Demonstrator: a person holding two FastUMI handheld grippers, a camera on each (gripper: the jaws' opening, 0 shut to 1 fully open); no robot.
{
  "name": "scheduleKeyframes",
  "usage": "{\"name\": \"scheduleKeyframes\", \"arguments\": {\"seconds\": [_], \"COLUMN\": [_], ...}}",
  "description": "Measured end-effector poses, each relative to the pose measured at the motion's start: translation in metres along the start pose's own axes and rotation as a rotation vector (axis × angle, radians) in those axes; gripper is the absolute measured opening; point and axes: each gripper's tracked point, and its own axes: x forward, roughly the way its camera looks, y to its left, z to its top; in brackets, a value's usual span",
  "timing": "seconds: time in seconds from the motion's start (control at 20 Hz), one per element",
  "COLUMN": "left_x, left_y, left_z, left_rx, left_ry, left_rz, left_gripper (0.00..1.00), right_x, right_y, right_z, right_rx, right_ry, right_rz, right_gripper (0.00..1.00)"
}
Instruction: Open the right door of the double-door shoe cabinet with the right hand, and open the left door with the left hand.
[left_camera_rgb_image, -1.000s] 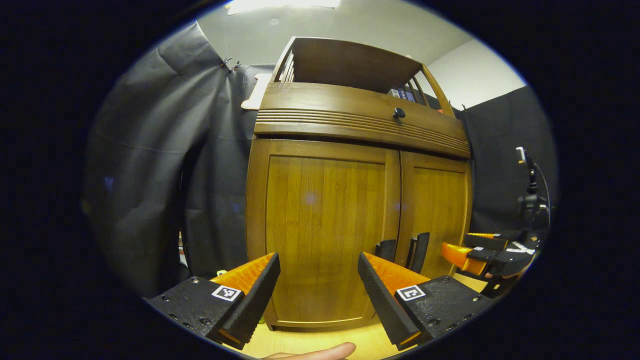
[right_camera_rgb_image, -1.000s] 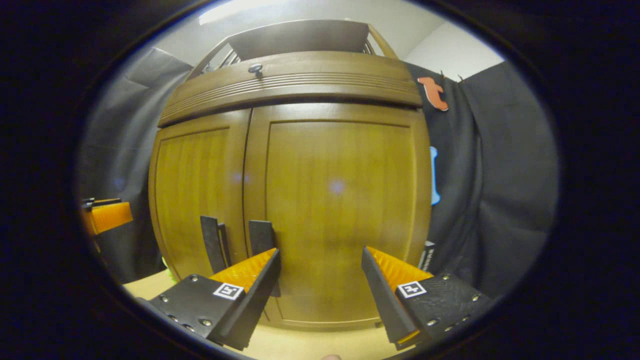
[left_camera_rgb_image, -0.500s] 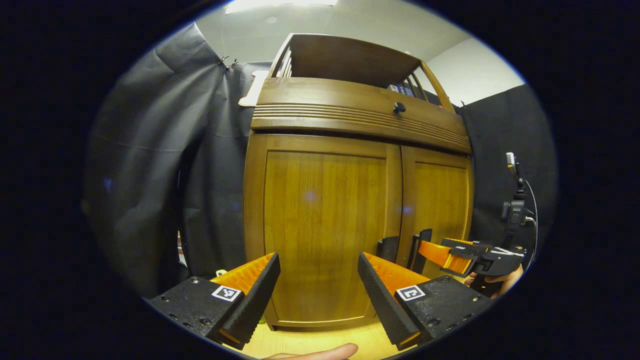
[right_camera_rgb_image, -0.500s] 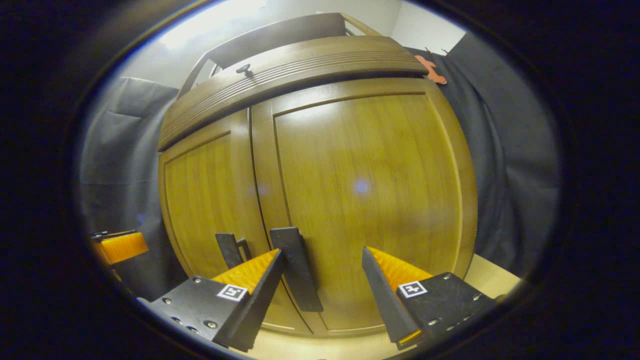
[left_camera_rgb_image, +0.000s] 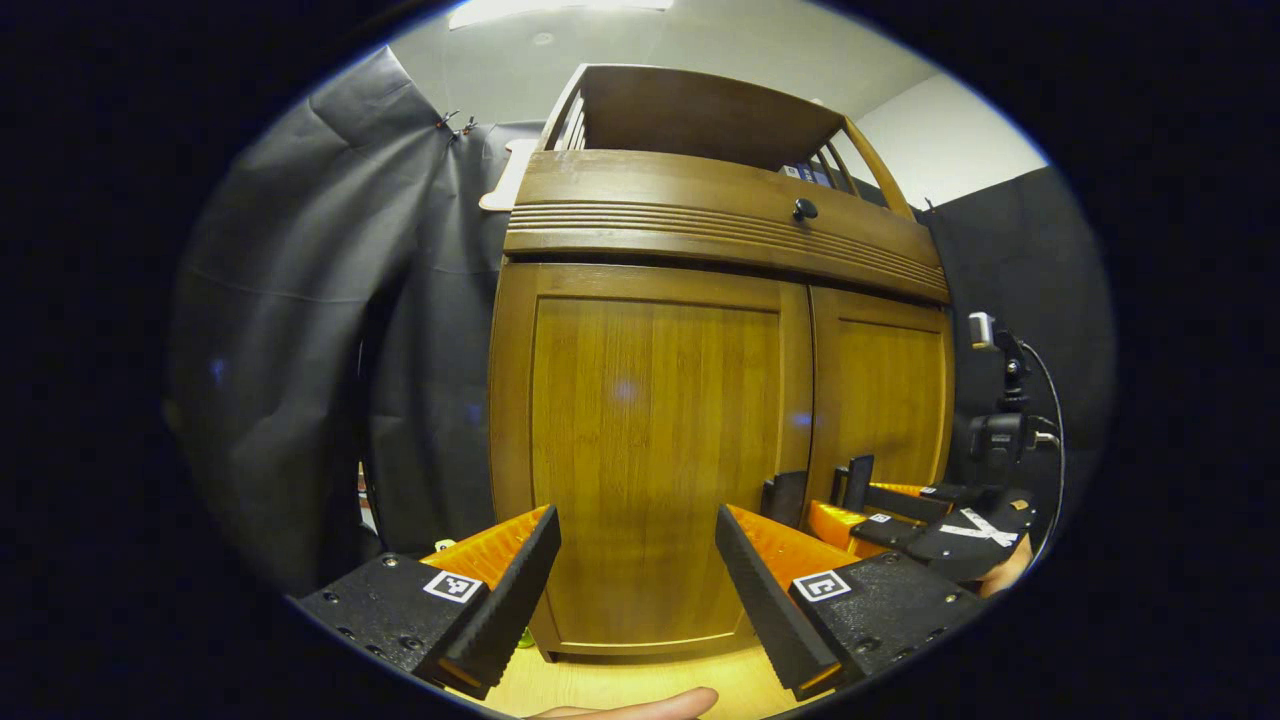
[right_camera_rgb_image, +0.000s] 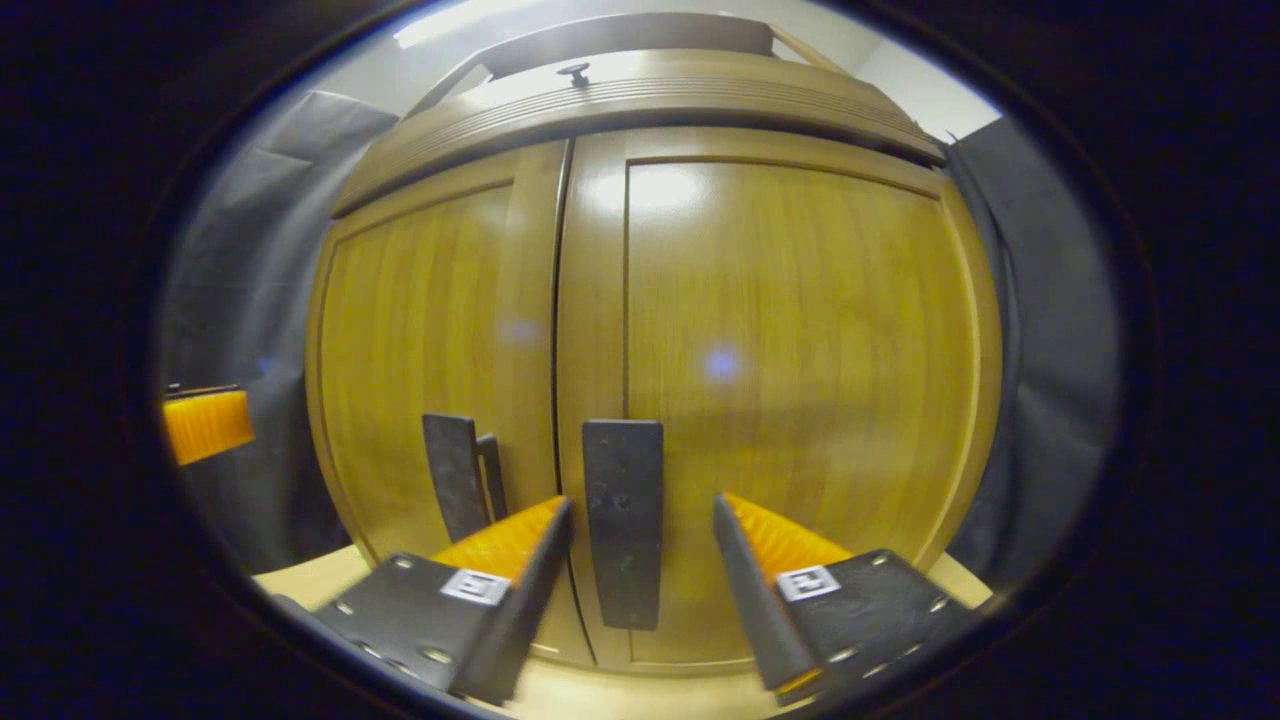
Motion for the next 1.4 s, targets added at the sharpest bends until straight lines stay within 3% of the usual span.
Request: {"name": "scheduleKeyframes", "arguments": {"seconds": [0.2, 0.25, 0.5, 0.55, 0.7, 0.75, 0.9, 1.0, 1.05, 1.15, 1.25, 1.4], "left_x": [0.003, 0.003, 0.002, 0.001, -0.002, -0.001, -0.004, -0.006, -0.006, -0.007, -0.004, -0.002], "left_y": [0.003, 0.004, 0.002, 0.001, -0.001, -0.002, -0.006, -0.008, -0.009, -0.012, -0.014, -0.018], "left_z": [-0.004, -0.004, -0.002, -0.001, 0.001, 0.001, 0.001, 0.002, 0.004, 0.003, -0.001, -0.005], "left_rx": [0.004, 0.005, 0.005, 0.005, 0.012, 0.013, 0.018, 0.018, 0.019, 0.027, 0.038, 0.052], "left_ry": [0.012, 0.015, 0.007, 0.005, -0.001, 0.0, 0.0, -0.004, -0.008, -0.015, -0.004, 0.013], "left_rz": [0.019, 0.02, 0.019, 0.013, 0.011, 0.011, 0.001, -0.003, -0.004, -0.012, -0.016, -0.015], "left_gripper": [0.94, 0.94, 0.95, 0.95, 0.97, 0.94, 0.99, 0.95, 0.95, 0.95, 0.95, 0.95], "right_x": [-0.015, -0.012, -0.049, -0.057, -0.074, -0.072, -0.08, -0.089, -0.095, -0.109, -0.117, -0.127], "right_y": [-0.004, -0.004, -0.01, -0.012, -0.014, -0.013, -0.015, -0.018, -0.02, -0.027, -0.031, -0.038], "right_z": [0.017, 0.016, 0.021, 0.022, 0.021, 0.021, 0.027, 0.031, 0.03, 0.026, 0.029, 0.032], "right_rx": [0.092, 0.085, 0.074, 0.072, 0.058, 0.062, 0.064, 0.047, 0.042, 0.041, 0.034, 0.037], "right_ry": [-0.027, -0.018, -0.002, 0.0, 0.018, 0.027, 0.045, 0.048, 0.051, 0.056, 0.063, 0.075], "right_rz": [0.085, 0.099, 0.144, 0.156, 0.198, 0.21, 0.24, 0.253, 0.255, 0.256, 0.261, 0.263], "right_gripper": [0.33, 0.29, 0.29, 0.25, 0.33, 0.29, 0.29, 0.26, 0.33, 0.29, 0.33, 0.25]}}
